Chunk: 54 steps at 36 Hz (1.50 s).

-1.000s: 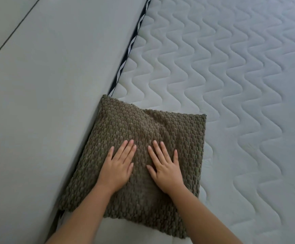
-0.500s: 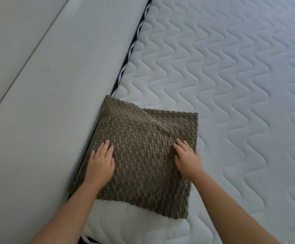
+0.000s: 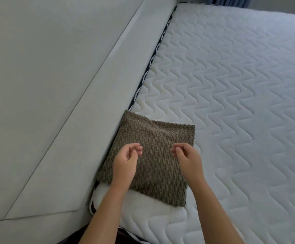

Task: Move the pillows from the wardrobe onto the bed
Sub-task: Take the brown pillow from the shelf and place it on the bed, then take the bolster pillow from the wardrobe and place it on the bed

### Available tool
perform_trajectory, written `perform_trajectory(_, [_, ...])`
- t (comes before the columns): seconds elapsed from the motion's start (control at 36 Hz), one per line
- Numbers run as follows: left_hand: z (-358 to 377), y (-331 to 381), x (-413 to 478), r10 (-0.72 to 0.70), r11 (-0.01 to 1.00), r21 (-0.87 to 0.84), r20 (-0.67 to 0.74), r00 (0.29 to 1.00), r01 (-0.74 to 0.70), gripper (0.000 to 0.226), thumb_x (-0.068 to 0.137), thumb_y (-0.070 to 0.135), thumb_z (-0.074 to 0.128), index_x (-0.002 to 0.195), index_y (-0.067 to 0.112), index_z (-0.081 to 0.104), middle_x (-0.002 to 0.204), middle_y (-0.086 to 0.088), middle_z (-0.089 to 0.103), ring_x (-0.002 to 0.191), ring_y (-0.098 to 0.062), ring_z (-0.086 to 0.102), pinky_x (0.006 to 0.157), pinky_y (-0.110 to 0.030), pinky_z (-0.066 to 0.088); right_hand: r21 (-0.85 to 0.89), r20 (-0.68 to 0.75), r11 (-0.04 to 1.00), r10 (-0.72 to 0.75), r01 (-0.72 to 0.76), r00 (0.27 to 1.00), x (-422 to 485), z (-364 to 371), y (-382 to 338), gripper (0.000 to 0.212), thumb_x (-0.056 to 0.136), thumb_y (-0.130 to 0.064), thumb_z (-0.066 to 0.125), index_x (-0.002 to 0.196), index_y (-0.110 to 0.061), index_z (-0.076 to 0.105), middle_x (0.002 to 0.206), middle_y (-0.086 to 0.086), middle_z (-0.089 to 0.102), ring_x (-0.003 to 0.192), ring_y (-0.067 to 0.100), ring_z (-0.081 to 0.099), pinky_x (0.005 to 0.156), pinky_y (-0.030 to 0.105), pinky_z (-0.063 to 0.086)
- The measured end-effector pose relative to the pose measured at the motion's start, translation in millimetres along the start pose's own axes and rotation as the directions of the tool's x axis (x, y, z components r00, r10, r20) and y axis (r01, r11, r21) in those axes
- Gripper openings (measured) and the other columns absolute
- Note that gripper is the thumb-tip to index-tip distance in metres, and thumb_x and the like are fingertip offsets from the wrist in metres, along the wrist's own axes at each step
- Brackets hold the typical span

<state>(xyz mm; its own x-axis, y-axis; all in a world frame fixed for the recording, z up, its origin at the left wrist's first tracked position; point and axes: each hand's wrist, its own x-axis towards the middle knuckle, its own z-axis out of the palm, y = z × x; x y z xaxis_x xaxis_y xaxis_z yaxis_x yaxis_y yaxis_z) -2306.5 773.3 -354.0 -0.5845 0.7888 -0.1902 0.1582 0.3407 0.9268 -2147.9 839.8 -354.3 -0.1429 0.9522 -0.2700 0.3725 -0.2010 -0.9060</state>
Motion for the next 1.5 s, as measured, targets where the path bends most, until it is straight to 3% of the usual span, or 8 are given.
perform_trajectory(0.19, [-34.9, 52.7, -32.5, 0.0, 0.984, -0.18, -0.074, 0.997, -0.013, 0.028, 0.092, -0.003, 0.043, 0.089, 0.017, 0.061, 0.083, 0.002, 0.067, 0.064, 0.008, 0.062, 0.061, -0.005, 0.046, 0.13, -0.018, 0.991, -0.039, 0.041, 0.999, -47.2, -15.4, -49.9, 0.03, 0.092, -0.009, 0.048, 0.079, -0.032, 0.062, 0.076, -0.009, 0.067, 0.07, 0.014, 0.061, 0.065, 0.023, 0.049])
perform_trajectory(0.33, [-49.2, 73.5, -58.7, 0.013, 0.965, -0.259, -0.099, 0.995, -0.038, 0.028, 0.092, -0.003, 0.042, 0.088, 0.018, 0.061, 0.081, 0.001, 0.068, 0.063, 0.007, 0.063, 0.058, -0.004, 0.044, 0.147, 0.013, 0.984, -0.102, 0.099, 0.995, -71.5, -22.7, -74.9, 0.028, 0.092, -0.009, 0.049, 0.081, -0.03, 0.063, 0.077, -0.007, 0.068, 0.069, 0.017, 0.06, 0.07, 0.032, 0.051])
perform_trajectory(0.44, [-62.3, 78.3, -84.4, 0.018, 0.963, -0.264, -0.13, 0.991, -0.052, 0.029, 0.092, -0.003, 0.043, 0.087, 0.018, 0.061, 0.082, 0.001, 0.069, 0.065, 0.006, 0.063, 0.058, -0.004, 0.044, 0.122, 0.067, 0.981, -0.157, 0.148, 0.985, -87.3, -20.2, -90.2, 0.027, 0.092, -0.008, 0.048, 0.082, -0.029, 0.063, 0.077, -0.008, 0.068, 0.076, 0.041, 0.059, 0.076, 0.05, 0.052])
perform_trajectory(0.58, [-86.2, 77.9, -128.6, -0.019, 0.955, -0.29, -0.261, 0.965, -0.059, 0.03, 0.091, -0.003, 0.043, 0.085, 0.019, 0.062, 0.08, 0.002, 0.069, 0.064, 0.006, 0.063, 0.058, -0.003, 0.043, 0.096, 0.206, 0.971, -0.236, 0.22, 0.95, -115.2, -10.3, -103.8, 0.031, 0.091, -0.007, 0.048, 0.079, -0.032, 0.062, 0.072, -0.011, 0.066, 0.064, 0.024, 0.056, 0.066, 0.038, 0.051])
perform_trajectory(0.72, [-101.3, 70.5, -174.1, -0.105, 0.937, -0.345, -0.405, 0.908, -0.046, 0.03, 0.091, -0.001, 0.043, 0.084, 0.02, 0.063, 0.08, 0.002, 0.07, 0.068, 0.002, 0.065, 0.064, -0.008, 0.047, 0.107, 0.386, 0.955, -0.297, 0.277, 0.874, -141.9, -4.6, -109.0, 0.03, 0.091, -0.007, 0.048, 0.08, -0.03, 0.063, 0.075, -0.01, 0.067, 0.064, 0.009, 0.058, 0.059, 0.016, 0.048])
perform_trajectory(0.97, [-98.0, 84.1, -235.9, -0.111, 0.938, -0.33, -0.575, 0.811, -0.106, 0.029, 0.092, 0.0, 0.042, 0.084, 0.02, 0.062, 0.08, 0.003, 0.068, 0.064, 0.006, 0.062, 0.057, -0.003, 0.042, 0.154, 0.557, 0.918, -0.387, 0.366, 0.735, -182.3, -8.1, -108.6, 0.031, 0.091, -0.007, 0.049, 0.078, -0.032, 0.062, 0.075, -0.012, 0.066, 0.068, 0.016, 0.06, 0.065, 0.026, 0.049])
perform_trajectory(1.11, [-101.7, 86.1, -269.0, -0.126, 0.945, -0.307, -0.656, 0.744, -0.11, 0.029, 0.093, 0.003, 0.042, 0.084, 0.023, 0.061, 0.083, 0.003, 0.068, 0.066, 0.006, 0.063, 0.057, -0.002, 0.042, 0.211, 0.656, 0.915, -0.394, 0.345, 0.643, -201.7, -1.6, -105.1, 0.027, 0.09, -0.004, 0.049, 0.083, -0.025, 0.064, 0.076, -0.008, 0.067, 0.066, -0.006, 0.061, 0.063, 0.007, 0.045])
perform_trajectory(1.5, [-115.0, 78.2, -348.1, -0.173, 0.971, -0.233, -0.825, 0.538, -0.045, 0.026, 0.095, 0.008, 0.041, 0.09, 0.023, 0.062, 0.084, 0.006, 0.069, 0.07, 0.005, 0.064, 0.06, -0.002, 0.043, 0.274, 0.833, 0.891, -0.408, 0.363, 0.373, -266.5, 14.4, -108.7, 0.025, 0.092, -0.007, 0.048, 0.086, -0.026, 0.063, 0.079, -0.009, 0.069, 0.068, -0.006, 0.062, 0.064, 0.008, 0.047])
